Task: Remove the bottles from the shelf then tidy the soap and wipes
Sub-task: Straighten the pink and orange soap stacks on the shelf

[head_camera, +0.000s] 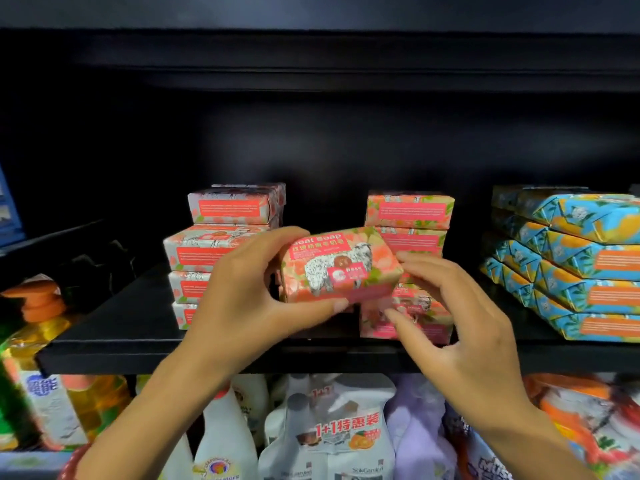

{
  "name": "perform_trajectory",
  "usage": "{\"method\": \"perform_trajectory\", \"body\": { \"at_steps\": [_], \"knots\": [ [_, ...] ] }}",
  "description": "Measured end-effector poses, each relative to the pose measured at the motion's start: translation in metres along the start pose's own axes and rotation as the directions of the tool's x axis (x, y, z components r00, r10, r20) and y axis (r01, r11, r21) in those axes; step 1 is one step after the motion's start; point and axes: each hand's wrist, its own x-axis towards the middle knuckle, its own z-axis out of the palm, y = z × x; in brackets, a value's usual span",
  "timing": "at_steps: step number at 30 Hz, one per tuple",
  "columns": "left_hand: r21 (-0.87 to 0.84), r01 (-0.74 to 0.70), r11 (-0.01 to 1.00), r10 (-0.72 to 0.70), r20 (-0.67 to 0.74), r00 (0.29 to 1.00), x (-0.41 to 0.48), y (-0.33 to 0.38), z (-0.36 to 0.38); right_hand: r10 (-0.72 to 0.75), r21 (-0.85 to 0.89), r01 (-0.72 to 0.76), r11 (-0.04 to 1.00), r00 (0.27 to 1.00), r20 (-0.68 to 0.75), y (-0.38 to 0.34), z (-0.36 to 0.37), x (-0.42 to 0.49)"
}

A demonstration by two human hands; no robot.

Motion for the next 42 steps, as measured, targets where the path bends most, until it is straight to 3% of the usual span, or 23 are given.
{"method": "perform_trajectory", "body": {
  "at_steps": [4,8,11,24,35,38,42],
  "knots": [
    [0.174,0.040,0.984,-0.026,-0.087,0.996,0.004,-0.001,0.006,-0.019,-0.088,0.022,0.996,0.999,0.040,0.005,0.010,-0.021],
    [0.445,-0.058,0.893,0.100,-0.070,0.993,0.006,0.003,0.011,-0.083,-0.231,0.118,0.966,0.984,0.156,0.015,0.020,-0.039],
    [0.525,-0.086,0.847,0.129,-0.046,0.991,0.010,0.005,0.010,-0.125,-0.281,0.188,0.941,0.966,0.227,0.023,0.025,-0.048],
    [0.471,-0.015,0.882,-0.028,0.084,0.996,0.055,-0.011,-0.005,-0.159,-0.317,0.227,0.921,0.961,0.227,0.027,0.030,-0.054],
    [0.610,-0.050,0.791,-0.129,0.246,0.961,0.067,-0.007,-0.013,-0.157,-0.302,0.226,0.926,0.959,0.234,0.028,0.029,-0.056],
    [0.599,-0.072,0.798,-0.121,0.275,0.954,0.066,-0.012,-0.010,-0.148,-0.295,0.217,0.931,0.960,0.239,0.027,0.029,-0.056],
    [0.608,-0.093,0.789,-0.026,0.184,0.983,0.062,-0.019,-0.004,-0.143,-0.287,0.211,0.934,0.960,0.242,0.027,0.029,-0.056]
  ]
}}
